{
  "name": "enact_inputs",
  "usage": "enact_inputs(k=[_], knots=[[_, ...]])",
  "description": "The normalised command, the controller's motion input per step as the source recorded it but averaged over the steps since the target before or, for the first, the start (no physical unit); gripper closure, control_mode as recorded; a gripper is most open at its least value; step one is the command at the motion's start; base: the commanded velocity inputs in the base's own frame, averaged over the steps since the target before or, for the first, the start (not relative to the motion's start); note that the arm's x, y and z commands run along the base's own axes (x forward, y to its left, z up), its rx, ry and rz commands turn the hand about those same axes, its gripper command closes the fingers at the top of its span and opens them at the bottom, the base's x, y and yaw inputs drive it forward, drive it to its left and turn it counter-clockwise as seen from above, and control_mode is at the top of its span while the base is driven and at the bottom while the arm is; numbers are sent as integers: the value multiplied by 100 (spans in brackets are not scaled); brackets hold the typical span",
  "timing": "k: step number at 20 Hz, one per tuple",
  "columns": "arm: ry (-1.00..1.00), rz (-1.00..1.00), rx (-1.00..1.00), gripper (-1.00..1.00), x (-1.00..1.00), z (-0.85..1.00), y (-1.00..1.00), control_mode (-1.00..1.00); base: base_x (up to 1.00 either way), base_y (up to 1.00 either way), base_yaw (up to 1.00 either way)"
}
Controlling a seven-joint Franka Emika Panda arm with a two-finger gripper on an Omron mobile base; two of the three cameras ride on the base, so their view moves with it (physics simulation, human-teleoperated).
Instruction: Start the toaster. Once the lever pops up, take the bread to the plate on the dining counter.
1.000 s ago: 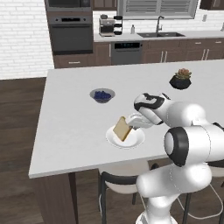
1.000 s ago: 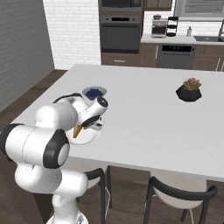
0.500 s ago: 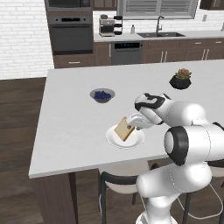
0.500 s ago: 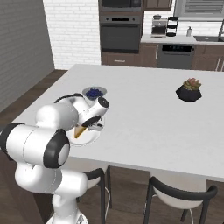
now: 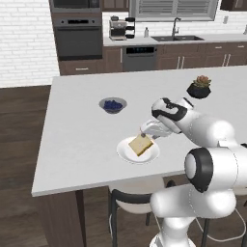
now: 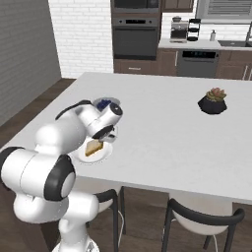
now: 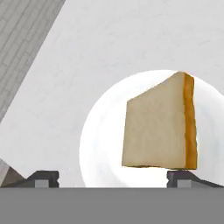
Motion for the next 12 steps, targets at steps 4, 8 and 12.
enact_inputs(k=[4, 8, 12], knots=[[0, 0, 0, -100, -3, 36, 0, -100, 0, 0, 0], [-4, 0, 0, -100, -33, 39, 0, -100, 0, 0, 0], [-13, 0, -5, -100, -85, 24, 15, -100, 0, 0, 0]])
